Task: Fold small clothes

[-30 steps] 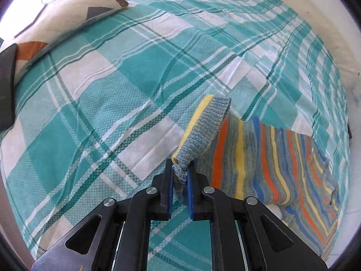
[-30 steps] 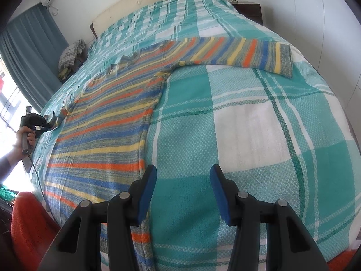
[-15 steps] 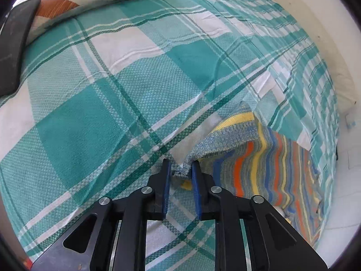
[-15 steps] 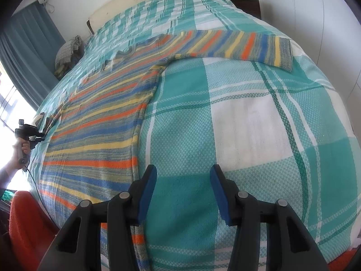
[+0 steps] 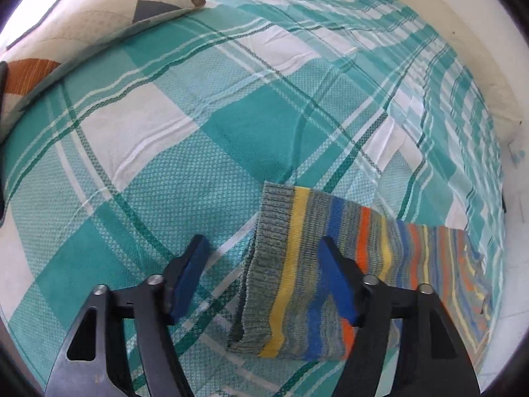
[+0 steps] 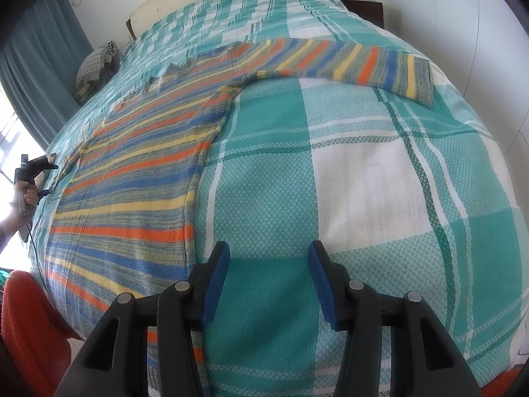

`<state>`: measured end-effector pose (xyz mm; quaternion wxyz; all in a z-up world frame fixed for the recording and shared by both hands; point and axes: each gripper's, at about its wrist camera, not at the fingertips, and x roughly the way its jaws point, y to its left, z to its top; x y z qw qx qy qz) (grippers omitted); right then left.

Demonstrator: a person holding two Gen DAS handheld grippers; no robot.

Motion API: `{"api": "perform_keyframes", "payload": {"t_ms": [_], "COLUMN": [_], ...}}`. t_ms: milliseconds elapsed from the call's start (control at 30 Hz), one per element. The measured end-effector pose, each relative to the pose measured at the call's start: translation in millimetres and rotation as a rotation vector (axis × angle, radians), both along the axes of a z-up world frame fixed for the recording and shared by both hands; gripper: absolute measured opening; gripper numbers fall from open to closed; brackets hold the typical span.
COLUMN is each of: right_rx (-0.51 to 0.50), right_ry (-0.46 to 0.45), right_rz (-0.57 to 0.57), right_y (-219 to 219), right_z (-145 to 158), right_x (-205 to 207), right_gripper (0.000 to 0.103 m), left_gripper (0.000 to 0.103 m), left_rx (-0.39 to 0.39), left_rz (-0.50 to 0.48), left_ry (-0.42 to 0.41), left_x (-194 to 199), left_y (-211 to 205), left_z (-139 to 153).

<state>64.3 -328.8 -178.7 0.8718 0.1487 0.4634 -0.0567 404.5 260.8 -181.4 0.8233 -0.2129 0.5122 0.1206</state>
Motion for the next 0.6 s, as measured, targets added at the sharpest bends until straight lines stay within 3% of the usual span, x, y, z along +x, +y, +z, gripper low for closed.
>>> {"api": "perform_keyframes", "payload": {"t_ms": [33,133,233,367,433,500,567,600], "right_rx": [-0.009,-0.032,-0.042,-0.045,-0.04,-0.034,-0.034,-0.037], "right_ry": [0.003,0.006,0.01,0.012,0.012,0.009,-0.001,-0.014], "right_rz": [0.002,0.006,0.009,0.016,0.017,0.015,0.003,-0.01], "right_y": [1.2,3.4,4.0,3.8,2.9,1.6,0.0,-1.6], "right_z": [-0.5,-0.9,-1.6,-2.2,-2.1,-1.2,2.1,5.5], "right_x": [0.6,2.2,3.7,4.5,5.0,5.1,2.9,0.6], "right_gripper": [0.05,0.05,0.051,0.052,0.053,0.053,0.053,0.054], "left_gripper": [0.003,0.0,0.0,0.006,0.02,0.068,0.079,0.08], "left_rx": [0.038,0.142,0.132,0.184,0.191,0.206,0.221,0.217], "left_rz": [-0.012,0.057,0.097,0.095,0.075,0.064,0.035,0.001], "left_ry": [0.036,0.031,0.034,0.043,0.036,0.026,-0.025,-0.047], "left_x": [2.8,-5.6,-8.0,-6.4,-11.9,-24.1,-46.9,-58.8], "left_y": [-3.7,-1.5,6.0,1.1,-1.8,-6.6,-16.0,-23.5], "left_z": [-2.2,0.3,-7.9,-7.2,-1.0,10.3,26.7,34.1]}}
